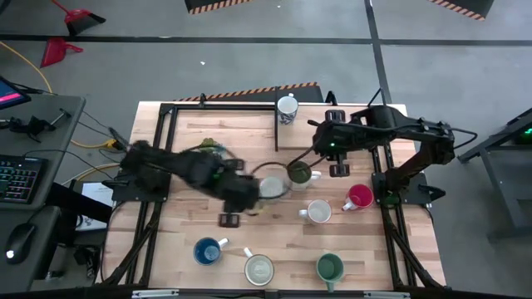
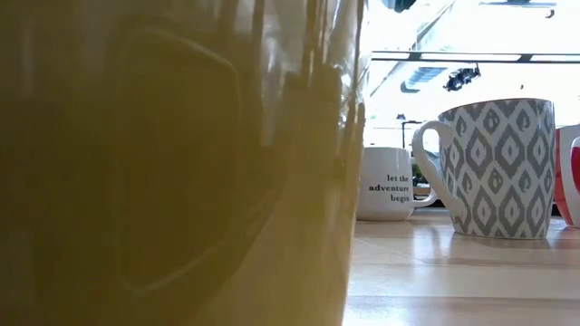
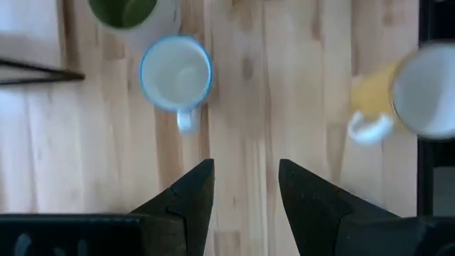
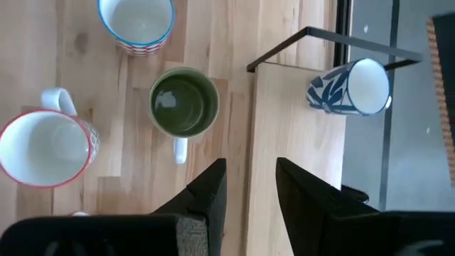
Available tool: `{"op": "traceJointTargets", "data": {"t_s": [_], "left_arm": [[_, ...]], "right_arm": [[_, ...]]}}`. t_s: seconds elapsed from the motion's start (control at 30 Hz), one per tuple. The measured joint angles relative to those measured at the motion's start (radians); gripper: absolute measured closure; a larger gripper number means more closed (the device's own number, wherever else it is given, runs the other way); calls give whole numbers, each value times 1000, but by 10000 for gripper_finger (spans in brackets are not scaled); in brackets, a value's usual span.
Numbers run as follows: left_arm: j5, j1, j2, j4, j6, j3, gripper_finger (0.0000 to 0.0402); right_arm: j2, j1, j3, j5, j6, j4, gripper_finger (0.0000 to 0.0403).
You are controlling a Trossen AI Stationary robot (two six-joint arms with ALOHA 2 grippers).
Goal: Place coffee mugs
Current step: Move the blue mug to the center of the table
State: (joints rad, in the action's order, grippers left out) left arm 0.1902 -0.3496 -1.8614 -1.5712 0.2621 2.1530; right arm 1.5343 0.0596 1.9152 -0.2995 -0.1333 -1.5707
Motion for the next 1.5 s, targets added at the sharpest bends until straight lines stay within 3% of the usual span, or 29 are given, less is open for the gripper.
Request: {"op": "traceJointTargets", "data": {"t_s": [0.13,0.3,0.5,0.7,0.9,1.07,1.23,1.5], "left_arm": [[104,-74,170,-1,116,-159,253],[205,-161,373,-1,240,-374,253],[248,-231,595,82,261,-647,253],[271,-269,795,400,350,-960,253],[306,-337,864,730,412,-1232,253],[357,-356,863,1019,310,-1372,253],[418,-350,863,1348,92,-1478,253],[377,-266,864,1657,-272,-1507,253]], "right_arm": [[-77,0,0,34,-32,0,299],[-266,19,0,63,151,5,299],[-439,164,-30,-73,402,28,299],[-574,291,-333,-125,482,113,299],[-759,391,-695,-112,521,355,299],[-893,438,-978,-111,486,662,299],[-961,459,-1221,-108,388,959,299],[-971,459,-1439,-59,249,1414,299]]}}
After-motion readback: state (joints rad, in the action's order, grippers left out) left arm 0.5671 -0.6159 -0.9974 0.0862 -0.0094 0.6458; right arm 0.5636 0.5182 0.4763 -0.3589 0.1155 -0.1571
